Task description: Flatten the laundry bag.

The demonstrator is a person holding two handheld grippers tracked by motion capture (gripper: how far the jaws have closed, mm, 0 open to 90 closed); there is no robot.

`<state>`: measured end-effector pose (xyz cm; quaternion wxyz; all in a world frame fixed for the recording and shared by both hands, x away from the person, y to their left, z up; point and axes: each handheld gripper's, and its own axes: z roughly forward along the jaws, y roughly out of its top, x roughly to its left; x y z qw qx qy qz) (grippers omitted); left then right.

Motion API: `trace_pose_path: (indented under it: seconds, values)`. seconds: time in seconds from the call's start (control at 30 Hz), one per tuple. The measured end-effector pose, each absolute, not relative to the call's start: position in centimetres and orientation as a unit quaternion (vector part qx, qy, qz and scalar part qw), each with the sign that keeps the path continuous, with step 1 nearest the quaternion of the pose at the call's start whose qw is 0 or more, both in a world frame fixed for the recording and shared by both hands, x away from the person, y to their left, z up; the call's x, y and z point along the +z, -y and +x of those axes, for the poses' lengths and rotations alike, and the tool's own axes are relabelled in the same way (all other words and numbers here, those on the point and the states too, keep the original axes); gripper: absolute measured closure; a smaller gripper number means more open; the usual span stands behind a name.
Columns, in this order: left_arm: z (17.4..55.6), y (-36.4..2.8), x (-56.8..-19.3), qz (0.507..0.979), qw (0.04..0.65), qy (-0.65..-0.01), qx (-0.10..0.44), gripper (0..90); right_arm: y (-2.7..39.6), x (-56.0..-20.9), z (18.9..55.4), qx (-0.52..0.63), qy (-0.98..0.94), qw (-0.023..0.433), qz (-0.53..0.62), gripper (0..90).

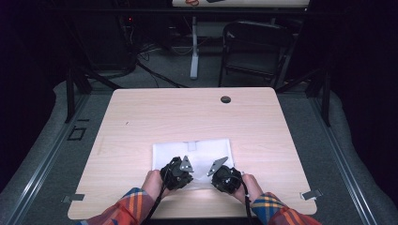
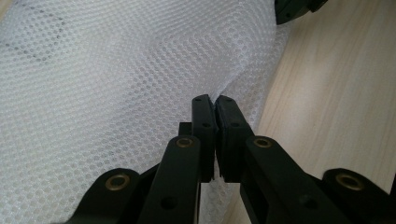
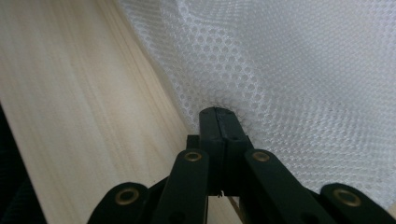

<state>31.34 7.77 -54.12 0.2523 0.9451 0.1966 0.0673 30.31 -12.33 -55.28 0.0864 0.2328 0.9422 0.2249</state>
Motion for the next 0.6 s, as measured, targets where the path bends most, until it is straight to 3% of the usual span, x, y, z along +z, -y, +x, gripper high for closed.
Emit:
trace_pose_path:
  seconds: [0.6]
  values:
    - [31.64, -8.18, -53.65, 0.937, 0.262, -0.217, 0.078, 87.2, 12.31, -55.69, 30.69, 0.222, -0.943, 0.074, 0.234, 90.0]
